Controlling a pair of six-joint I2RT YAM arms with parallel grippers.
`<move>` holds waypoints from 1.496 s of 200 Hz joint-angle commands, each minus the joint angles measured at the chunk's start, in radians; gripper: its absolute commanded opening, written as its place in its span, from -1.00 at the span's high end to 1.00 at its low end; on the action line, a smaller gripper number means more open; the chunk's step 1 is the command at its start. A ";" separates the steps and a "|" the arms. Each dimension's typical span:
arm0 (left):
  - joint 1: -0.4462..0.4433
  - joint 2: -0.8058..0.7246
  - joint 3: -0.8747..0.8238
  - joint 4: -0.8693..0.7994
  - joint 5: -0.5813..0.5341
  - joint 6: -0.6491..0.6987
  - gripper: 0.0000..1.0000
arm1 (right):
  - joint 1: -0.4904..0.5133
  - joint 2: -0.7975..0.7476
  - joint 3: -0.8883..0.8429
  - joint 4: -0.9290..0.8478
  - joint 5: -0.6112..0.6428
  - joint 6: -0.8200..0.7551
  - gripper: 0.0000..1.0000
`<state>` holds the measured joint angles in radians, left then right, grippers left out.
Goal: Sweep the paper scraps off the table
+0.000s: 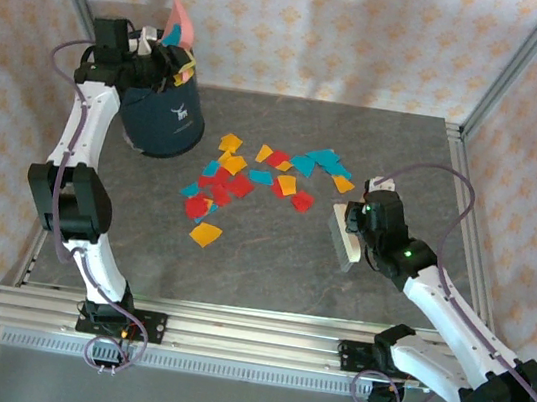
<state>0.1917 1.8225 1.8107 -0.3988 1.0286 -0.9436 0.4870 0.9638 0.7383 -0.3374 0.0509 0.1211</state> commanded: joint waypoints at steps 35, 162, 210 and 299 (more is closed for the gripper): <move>0.009 -0.099 -0.148 0.364 0.050 -0.267 1.00 | -0.006 -0.026 0.011 0.004 -0.006 0.020 1.00; 0.008 -0.110 -0.362 0.896 0.016 -0.740 1.00 | -0.006 -0.033 -0.011 0.018 -0.003 0.022 1.00; 0.009 -0.122 -0.391 1.026 0.015 -0.842 1.00 | -0.006 -0.039 -0.013 0.026 -0.006 0.027 1.00; -0.003 -0.295 -0.243 0.037 0.002 0.051 1.00 | -0.008 -0.003 0.007 0.189 -0.112 0.127 1.00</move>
<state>0.1917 1.5894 1.4906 0.0509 1.0580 -1.2945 0.4870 0.9493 0.7383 -0.2695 -0.0277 0.1898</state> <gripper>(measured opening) 0.248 0.220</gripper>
